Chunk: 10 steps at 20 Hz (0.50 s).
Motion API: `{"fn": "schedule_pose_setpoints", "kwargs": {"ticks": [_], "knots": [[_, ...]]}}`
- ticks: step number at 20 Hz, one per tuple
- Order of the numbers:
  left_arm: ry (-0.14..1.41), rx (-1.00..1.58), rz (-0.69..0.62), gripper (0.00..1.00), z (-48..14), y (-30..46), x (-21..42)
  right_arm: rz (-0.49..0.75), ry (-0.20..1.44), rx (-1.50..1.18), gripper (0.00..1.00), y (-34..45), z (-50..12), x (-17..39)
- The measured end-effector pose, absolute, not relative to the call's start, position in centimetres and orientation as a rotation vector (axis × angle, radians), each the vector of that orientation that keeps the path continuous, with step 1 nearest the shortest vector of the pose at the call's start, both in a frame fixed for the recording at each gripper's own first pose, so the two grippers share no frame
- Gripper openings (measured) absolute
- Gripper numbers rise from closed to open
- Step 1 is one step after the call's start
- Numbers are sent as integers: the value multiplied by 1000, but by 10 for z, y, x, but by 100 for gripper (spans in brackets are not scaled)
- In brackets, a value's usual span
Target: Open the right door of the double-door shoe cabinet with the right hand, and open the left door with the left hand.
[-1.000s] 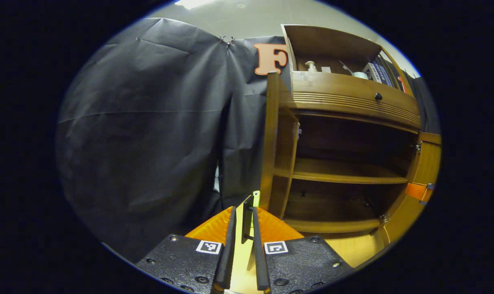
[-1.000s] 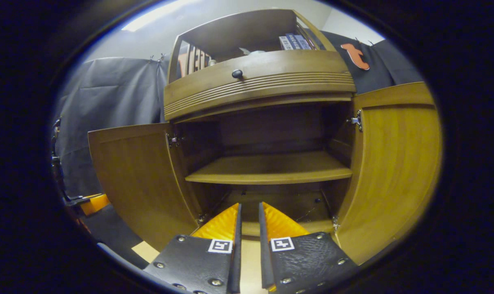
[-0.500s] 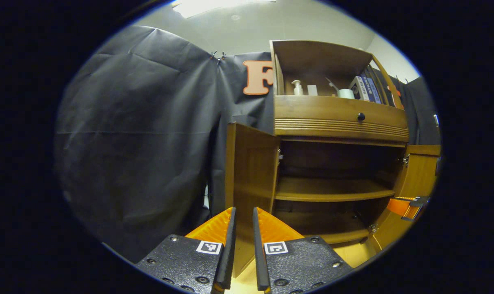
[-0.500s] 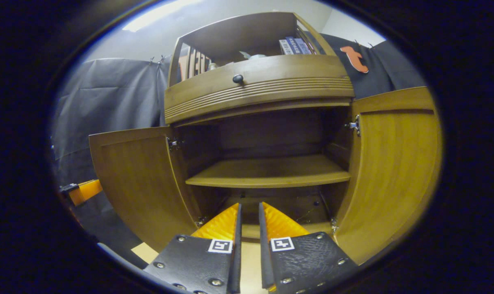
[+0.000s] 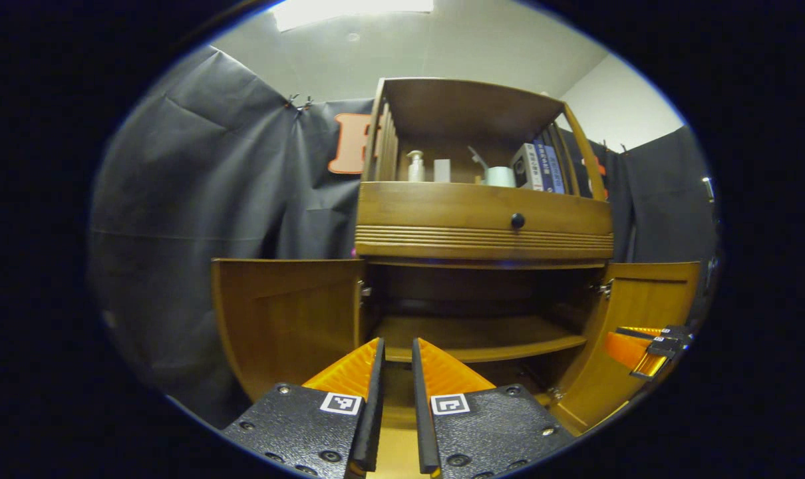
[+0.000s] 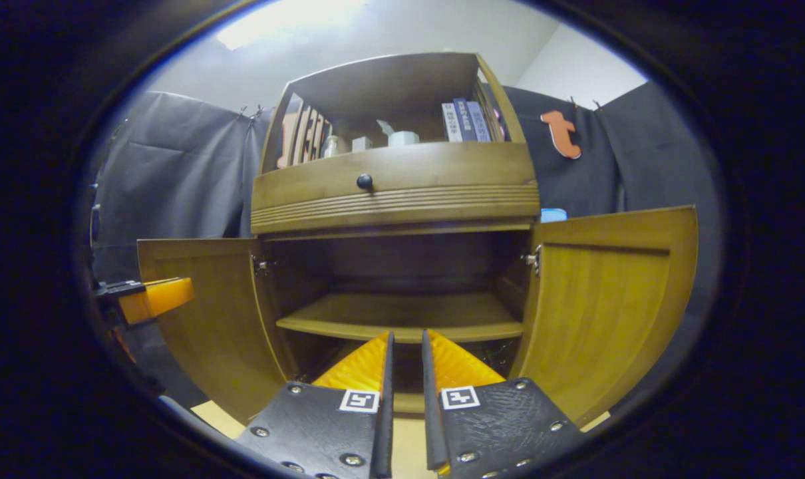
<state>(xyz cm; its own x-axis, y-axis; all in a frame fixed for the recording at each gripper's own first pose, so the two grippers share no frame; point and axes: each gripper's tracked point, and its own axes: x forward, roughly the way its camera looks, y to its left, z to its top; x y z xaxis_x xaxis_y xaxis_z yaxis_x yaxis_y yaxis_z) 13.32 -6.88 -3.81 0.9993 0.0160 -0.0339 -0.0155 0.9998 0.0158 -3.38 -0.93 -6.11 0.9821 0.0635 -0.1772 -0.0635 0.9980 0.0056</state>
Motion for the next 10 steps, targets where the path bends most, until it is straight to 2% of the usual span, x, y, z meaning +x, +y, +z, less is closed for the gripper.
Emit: {"fn": "schedule_pose_setpoints", "kwargs": {"ticks": [1, 2, 3, 4, 5, 6, 7, 9, 10], "knots": [[35, 8, -10, 17, -35, -81, 137, 61, 165, 1, 19, -11, -52, -33], [37, 1, -35, 32, -32, -93, 141, 57, 155, 2, 19, -12, -45, -32], [39, -6, -56, 17, -29, -103, 146, 51, 150, 3, 19, -14, -39, -32], [40, -7, -76, 17, -24, -112, 149, 45, 142, 5, 20, -17, -31, -31], [43, -5, -89, 24, -21, -119, 152, 38, 136, 9, 19, -19, -24, -30], [46, -5, -101, 24, -17, -124, 156, 31, 131, 15, 20, -22, -17, -30], [49, -9, -111, 32, -13, -129, 159, 26, 126, 22, 20, -25, -11, -29], [49, -28, -124, 32, -3, -135, 163, 17, 114, 38, 19, -29, 1, -29], [44, -33, -127, 24, 1, -137, 164, 10, 103, 41, 20, -32, 7, -30]]}}
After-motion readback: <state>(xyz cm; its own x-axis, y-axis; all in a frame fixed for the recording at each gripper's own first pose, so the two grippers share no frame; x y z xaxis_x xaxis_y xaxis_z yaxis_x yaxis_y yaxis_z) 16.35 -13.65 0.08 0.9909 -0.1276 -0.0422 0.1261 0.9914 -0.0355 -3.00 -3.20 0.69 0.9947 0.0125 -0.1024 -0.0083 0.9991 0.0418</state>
